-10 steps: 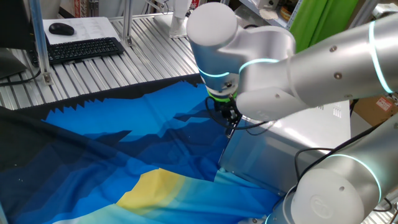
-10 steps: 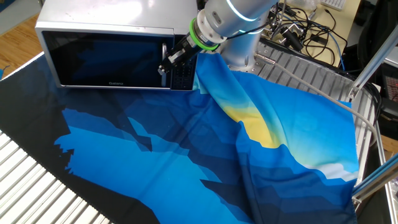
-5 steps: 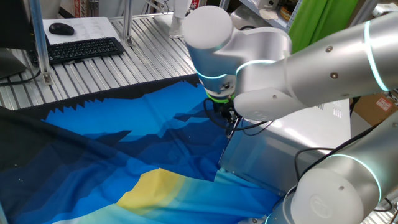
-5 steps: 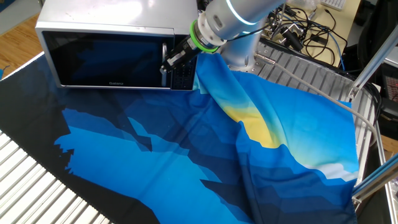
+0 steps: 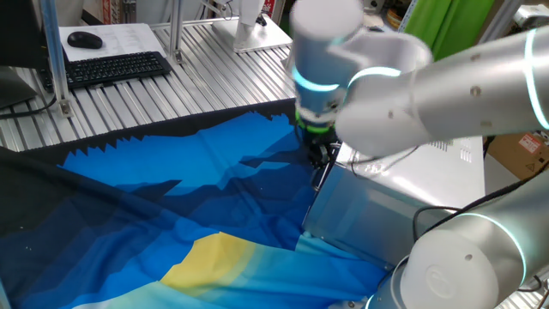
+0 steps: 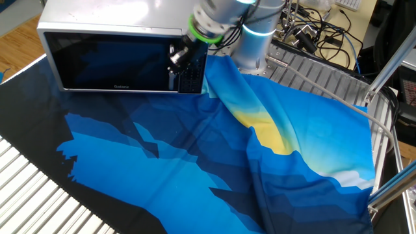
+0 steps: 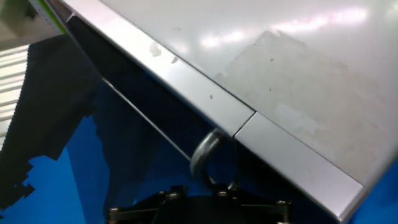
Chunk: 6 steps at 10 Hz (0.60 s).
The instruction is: Open the microwave door
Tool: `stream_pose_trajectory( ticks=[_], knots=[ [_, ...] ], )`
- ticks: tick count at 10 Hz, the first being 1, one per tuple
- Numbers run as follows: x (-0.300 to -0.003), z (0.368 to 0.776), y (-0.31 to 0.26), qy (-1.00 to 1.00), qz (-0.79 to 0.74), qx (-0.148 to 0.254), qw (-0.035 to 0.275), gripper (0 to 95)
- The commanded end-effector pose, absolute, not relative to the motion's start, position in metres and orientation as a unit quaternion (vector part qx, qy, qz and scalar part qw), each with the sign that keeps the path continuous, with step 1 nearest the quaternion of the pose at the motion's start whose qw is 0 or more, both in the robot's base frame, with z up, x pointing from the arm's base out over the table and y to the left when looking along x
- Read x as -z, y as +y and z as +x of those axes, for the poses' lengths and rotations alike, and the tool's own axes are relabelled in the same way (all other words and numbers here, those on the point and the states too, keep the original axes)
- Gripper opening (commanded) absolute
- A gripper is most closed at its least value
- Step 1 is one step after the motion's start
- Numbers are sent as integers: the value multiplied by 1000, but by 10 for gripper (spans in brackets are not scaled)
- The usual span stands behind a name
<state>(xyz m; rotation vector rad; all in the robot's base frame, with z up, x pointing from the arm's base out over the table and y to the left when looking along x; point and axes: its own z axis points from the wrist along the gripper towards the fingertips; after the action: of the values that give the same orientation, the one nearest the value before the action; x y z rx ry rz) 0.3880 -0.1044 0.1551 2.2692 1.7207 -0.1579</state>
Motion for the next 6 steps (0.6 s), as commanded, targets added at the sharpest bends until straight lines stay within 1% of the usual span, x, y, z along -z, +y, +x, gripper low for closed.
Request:
stream_pose_trajectory(
  ticks=[1,2,3,5,6],
  knots=[
    [-152,388,-112,545,827,32,132,190],
    [-153,388,-111,537,830,40,143,190],
    [-155,394,-108,514,845,36,140,190],
    [-154,415,-96,478,863,63,149,190],
    [-153,424,-91,478,863,67,150,190]
  ],
)
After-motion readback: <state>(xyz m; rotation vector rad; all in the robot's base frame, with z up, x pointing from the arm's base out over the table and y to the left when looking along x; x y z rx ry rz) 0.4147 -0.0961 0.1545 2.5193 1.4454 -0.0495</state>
